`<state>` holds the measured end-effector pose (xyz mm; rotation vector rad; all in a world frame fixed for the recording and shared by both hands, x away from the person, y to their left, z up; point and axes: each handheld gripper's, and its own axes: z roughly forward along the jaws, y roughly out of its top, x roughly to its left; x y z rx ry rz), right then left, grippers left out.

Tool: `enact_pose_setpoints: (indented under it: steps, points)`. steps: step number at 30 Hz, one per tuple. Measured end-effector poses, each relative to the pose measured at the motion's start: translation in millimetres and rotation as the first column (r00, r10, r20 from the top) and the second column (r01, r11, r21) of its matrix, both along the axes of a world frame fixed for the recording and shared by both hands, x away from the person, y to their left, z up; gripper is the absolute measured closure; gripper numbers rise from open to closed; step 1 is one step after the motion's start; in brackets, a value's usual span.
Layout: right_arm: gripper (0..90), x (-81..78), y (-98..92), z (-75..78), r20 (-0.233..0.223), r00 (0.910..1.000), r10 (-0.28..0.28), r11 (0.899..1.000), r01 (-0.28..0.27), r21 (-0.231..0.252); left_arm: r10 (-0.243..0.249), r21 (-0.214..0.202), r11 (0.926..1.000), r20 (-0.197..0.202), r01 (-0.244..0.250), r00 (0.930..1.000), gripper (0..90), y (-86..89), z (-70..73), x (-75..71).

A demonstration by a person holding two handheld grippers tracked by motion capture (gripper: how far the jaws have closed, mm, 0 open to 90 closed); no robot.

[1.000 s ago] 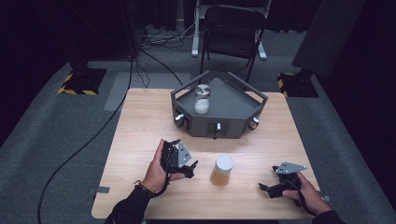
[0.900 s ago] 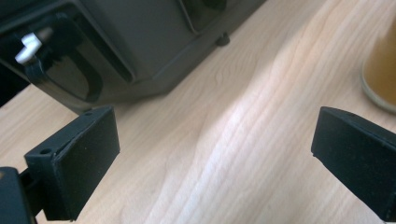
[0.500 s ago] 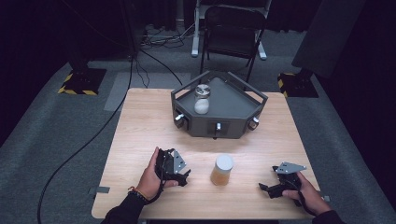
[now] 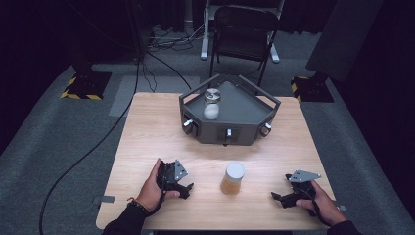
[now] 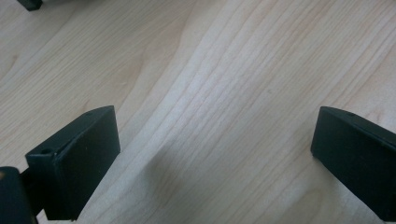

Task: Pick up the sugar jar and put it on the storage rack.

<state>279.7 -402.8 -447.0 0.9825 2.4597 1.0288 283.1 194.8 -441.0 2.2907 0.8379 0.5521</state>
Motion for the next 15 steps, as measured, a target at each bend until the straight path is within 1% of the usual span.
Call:
enact_pose_setpoints:
  steps: [2,3,8,10,11,14,15]
  points:
    - [0.0,0.0,0.0,0.0,0.0,1.0,0.0,1.0,0.0,0.0,0.007,-0.03,0.9995,-0.036,-0.008,0.9993,0.8,5.7,-0.6,3.6]
    - [0.0,0.0,0.0,0.0,0.0,1.0,0.0,1.0,0.0,0.0,0.01,-0.041,0.9991,-0.044,-0.012,0.999,0.8,7.8,-1.2,4.5]
    - [0.0,0.0,0.0,0.0,0.0,1.0,0.0,1.0,0.0,0.0,0.019,-0.071,0.9972,-0.075,-0.025,0.997,0.6,13.9,-2.7,6.9]
    - [0.0,0.0,0.0,0.0,0.0,1.0,0.0,1.0,0.0,0.0,0.021,-0.078,0.9966,-0.081,-0.028,0.9965,0.5,15.7,-3.4,7.3]
    - [0.0,0.0,0.0,0.0,0.0,1.0,0.0,1.0,0.0,0.0,0.025,-0.089,0.9955,-0.085,-0.033,0.9961,0.4,16.9,-4.6,7.5]
    - [0.0,0.1,0.0,0.2,-0.001,1.0,0.001,1.0,-0.001,-0.002,0.034,-0.108,0.993,-0.115,-0.046,0.9928,0.4,20.5,-4.9,10.3]
    - [0.0,0.1,0.0,0.3,-0.001,1.0,0.001,1.0,-0.001,-0.002,0.031,-0.112,0.9927,-0.12,-0.044,0.9923,0.4,21.7,-5.0,11.1]
